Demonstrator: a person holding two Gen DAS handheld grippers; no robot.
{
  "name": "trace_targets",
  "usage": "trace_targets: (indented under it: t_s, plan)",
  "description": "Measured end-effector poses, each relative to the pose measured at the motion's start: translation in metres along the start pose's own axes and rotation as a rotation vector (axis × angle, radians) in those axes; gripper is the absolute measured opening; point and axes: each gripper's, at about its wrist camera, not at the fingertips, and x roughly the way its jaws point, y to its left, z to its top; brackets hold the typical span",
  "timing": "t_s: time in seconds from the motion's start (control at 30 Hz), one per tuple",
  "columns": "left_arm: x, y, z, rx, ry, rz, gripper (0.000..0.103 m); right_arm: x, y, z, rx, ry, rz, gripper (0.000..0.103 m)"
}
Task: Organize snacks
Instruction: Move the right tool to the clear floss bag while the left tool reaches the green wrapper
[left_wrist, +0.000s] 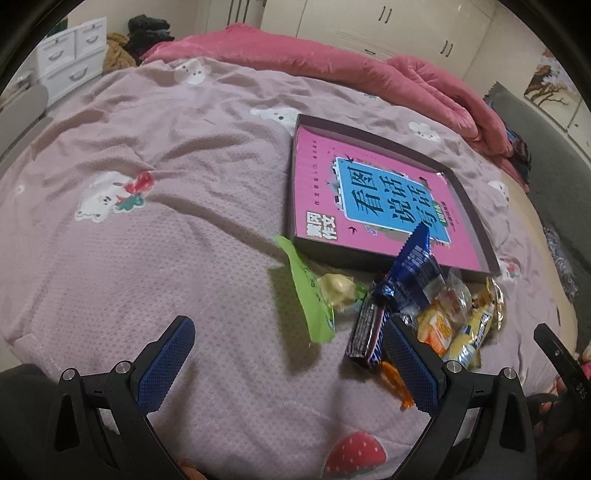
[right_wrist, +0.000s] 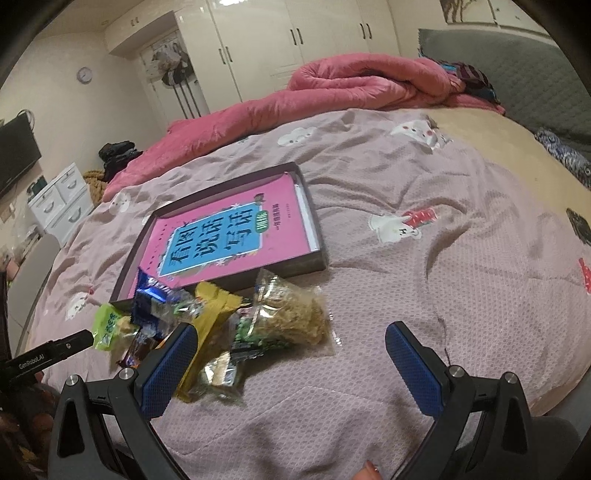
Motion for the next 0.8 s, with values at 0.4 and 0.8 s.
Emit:
trace_targets:
  t_s: [0.4,0.8]
  plan:
    - [0.034,-0.016,0.006,0.023,0.05,-0.09,0.101,0.032,-0.018,0.008,0.053,0.091,0.002,0.102]
    - [0.044,-0.021,0.008,0.051,0.056,-0.143,0.074,0.07,-0.023,0.009,0.145,0.192,0.101,0.085]
